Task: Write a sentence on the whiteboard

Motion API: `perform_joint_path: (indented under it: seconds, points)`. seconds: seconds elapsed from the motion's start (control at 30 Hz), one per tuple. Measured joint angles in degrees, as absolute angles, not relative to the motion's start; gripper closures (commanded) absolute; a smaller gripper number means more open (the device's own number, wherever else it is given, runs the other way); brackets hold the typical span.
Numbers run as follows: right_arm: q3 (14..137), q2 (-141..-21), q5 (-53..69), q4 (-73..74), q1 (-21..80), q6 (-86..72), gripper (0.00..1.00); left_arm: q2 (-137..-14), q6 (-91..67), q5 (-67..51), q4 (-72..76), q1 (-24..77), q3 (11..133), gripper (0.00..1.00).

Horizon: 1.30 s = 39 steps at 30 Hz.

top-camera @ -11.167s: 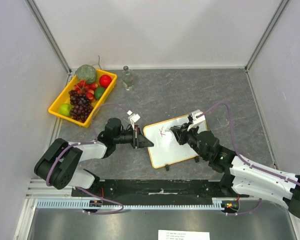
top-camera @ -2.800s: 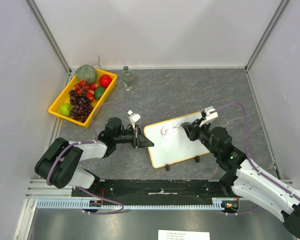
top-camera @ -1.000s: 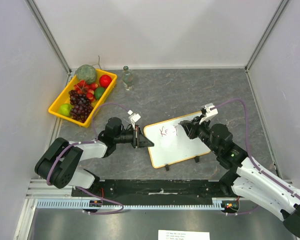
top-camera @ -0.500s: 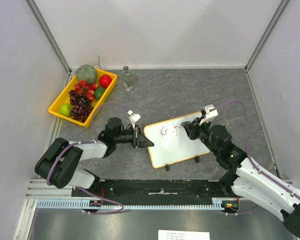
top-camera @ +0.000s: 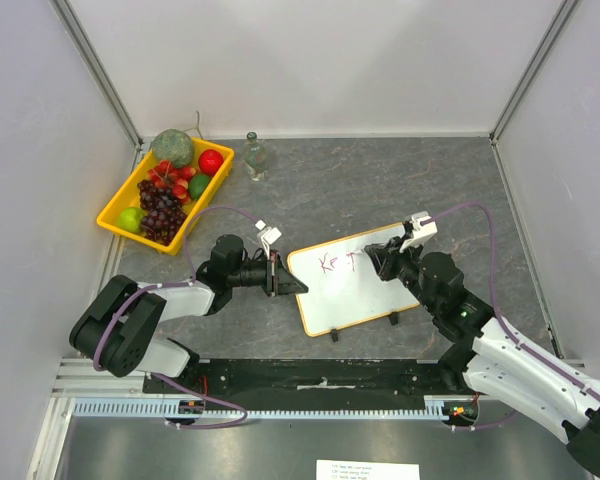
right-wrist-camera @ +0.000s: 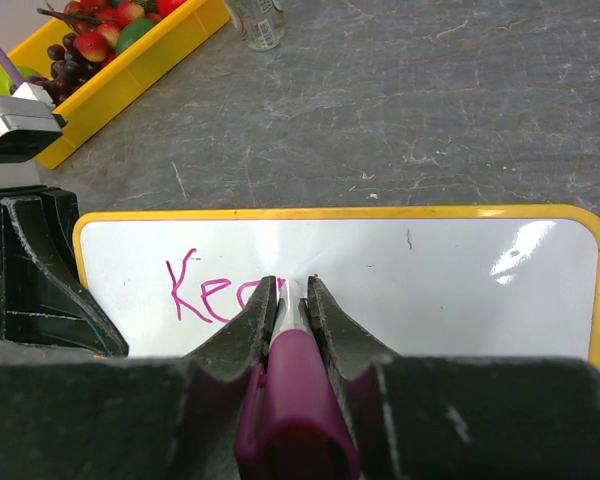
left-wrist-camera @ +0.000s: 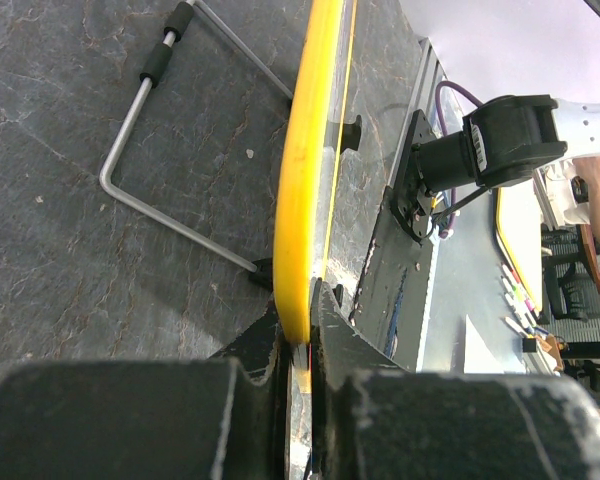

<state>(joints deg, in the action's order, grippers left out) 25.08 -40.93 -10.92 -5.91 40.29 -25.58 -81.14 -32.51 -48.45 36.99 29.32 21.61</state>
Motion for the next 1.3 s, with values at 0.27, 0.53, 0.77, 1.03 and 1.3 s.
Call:
perform_joint_path:
  seconds: [0.27, 0.53, 0.77, 1.03, 1.3]
  points:
    - [25.1, -40.4, -12.9, -5.4, 40.3, -25.6, 1.0, -81.1, -32.5, -48.4, 36.9, 29.3, 21.6, 0.98]
    - [24.3, -38.9, -13.4, -4.5, 40.3, -25.6, 1.0, -81.1, -32.5, -48.4, 36.8, 29.3, 21.7, 0.98]
    - [23.2, -36.9, -13.3, -2.9, 40.3, -25.5, 1.0, -81.1, -32.5, -48.4, 36.8, 29.3, 21.7, 0.98]
    - [22.7, -36.6, -11.4, -2.7, 40.3, -25.9, 1.0, -81.2, -32.5, -48.4, 36.8, 29.3, 21.7, 0.98]
    - [22.5, -38.8, -9.5, -5.7, 40.3, -28.3, 1.0, -81.2, -32.5, -48.4, 36.7, 29.3, 21.7, 0.98]
